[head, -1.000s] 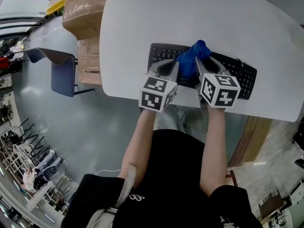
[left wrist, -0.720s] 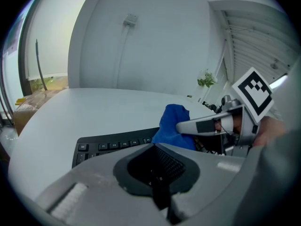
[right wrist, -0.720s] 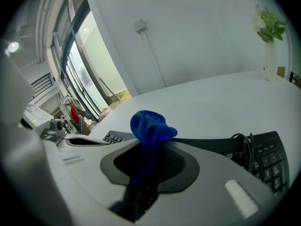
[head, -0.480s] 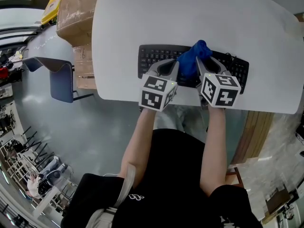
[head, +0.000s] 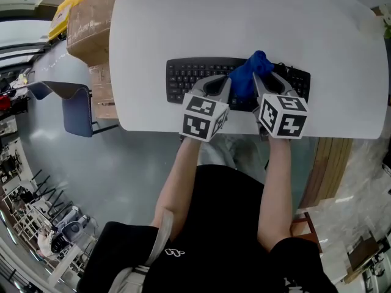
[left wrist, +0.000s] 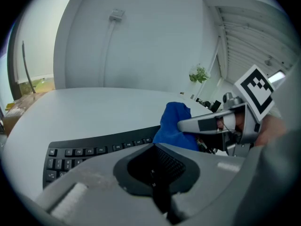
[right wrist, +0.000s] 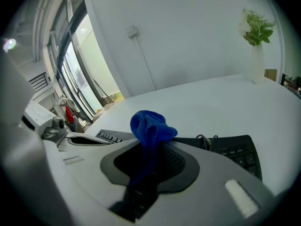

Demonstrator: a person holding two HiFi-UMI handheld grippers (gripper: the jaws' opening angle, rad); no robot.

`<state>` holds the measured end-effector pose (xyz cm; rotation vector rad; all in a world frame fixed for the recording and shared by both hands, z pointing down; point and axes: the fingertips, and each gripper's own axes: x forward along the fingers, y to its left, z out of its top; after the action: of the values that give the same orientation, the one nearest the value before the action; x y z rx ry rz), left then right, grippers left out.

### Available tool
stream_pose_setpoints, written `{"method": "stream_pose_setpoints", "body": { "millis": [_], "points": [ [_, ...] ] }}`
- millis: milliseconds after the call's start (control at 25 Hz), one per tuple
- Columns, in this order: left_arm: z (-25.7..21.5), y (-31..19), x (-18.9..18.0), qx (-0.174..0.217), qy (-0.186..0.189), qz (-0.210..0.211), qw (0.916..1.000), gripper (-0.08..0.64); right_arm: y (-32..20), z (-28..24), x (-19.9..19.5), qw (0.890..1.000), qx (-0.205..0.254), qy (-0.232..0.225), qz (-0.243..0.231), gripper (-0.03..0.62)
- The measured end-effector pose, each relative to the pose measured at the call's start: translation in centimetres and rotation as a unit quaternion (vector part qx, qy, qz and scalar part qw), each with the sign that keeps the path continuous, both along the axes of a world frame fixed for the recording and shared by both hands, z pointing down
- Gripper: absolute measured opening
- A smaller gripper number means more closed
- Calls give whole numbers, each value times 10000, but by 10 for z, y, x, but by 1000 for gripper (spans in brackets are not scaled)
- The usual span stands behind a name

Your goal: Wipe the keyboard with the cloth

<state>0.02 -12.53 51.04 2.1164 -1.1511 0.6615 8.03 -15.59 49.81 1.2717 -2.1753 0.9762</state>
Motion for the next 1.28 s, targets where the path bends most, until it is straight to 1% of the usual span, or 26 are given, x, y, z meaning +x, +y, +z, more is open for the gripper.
{"method": "stream_pose_setpoints", "body": {
  "millis": [760, 1000, 1280],
  "points": [
    [0, -3, 68, -5, 35, 448, 9990, -2, 0, -11, 71, 9991, 117, 149, 382, 95],
    [0, -4, 90, -4, 57, 602, 9982, -2, 1, -14, 97, 9982, 149, 110, 570, 95],
    [-1, -11, 115, 18, 121, 681, 9976, -2, 0, -10, 126, 9974, 121, 116, 701, 97]
  ]
}}
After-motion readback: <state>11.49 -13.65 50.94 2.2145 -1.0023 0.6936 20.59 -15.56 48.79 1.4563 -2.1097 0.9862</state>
